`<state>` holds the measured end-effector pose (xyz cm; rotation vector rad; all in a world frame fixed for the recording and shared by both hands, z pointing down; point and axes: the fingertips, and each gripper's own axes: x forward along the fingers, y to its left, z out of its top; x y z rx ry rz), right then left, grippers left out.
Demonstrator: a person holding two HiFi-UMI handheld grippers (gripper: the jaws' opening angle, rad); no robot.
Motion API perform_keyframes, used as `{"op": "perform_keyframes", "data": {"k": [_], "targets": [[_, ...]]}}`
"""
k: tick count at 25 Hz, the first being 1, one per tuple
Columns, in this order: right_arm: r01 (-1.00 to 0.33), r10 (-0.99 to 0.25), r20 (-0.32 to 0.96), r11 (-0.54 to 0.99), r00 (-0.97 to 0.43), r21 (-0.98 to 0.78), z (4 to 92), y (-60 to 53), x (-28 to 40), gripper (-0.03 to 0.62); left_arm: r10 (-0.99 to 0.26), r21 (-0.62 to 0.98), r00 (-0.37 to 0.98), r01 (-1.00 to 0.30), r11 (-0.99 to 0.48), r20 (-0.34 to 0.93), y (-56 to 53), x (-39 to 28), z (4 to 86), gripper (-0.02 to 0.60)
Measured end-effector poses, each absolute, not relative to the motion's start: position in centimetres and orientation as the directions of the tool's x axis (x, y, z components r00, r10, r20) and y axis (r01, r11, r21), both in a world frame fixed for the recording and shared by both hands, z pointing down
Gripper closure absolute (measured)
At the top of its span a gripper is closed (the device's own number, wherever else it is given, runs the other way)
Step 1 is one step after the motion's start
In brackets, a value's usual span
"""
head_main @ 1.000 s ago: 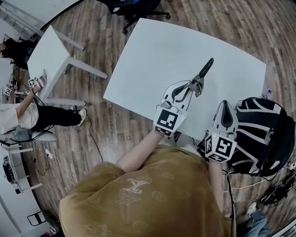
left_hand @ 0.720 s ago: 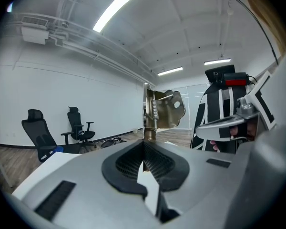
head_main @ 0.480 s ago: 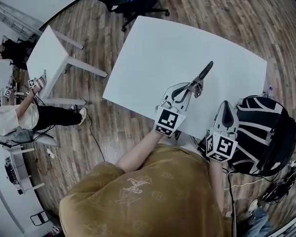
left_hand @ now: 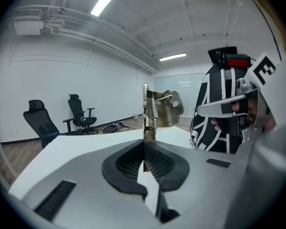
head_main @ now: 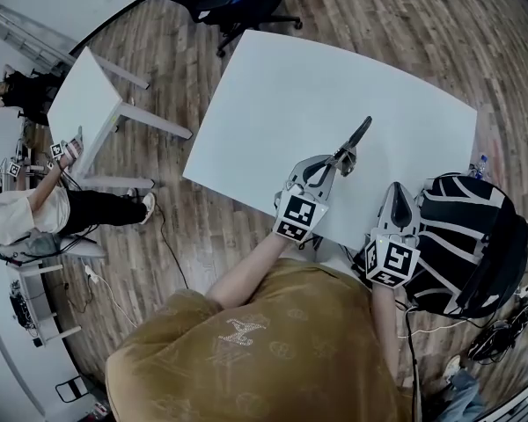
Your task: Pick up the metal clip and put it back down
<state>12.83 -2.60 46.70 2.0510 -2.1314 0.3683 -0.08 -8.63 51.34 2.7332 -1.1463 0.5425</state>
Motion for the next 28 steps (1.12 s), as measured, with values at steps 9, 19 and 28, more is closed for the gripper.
{"op": "perform_keyframes", "data": {"k": [9,19,28], "targets": [[-0.997,-0.943,0.329,0.04,-0.06,-0.067,48.4,-2.4,12.7,0.585,-0.638,-0.026,0.599,-0.719,-0.694,0.483,-8.1,-1.5,55.8,0.575],[-0.997,-0.911,0.41,0.022,-0.05,-0.072,52.4,-1.9,13.5,0.585,-0.599,0.0,0.571,-0.724,-0.69,0.562,-7.4,-2.1,59.4,0.575],[-0.994,-0.869,0.491,0.006,-0.057,-0.105,56.1,-1.8,13.8,0.585,-0.516,0.042,0.55,-0.71,-0.703,0.657,-6.6,-2.0,62.2,0.575]]}}
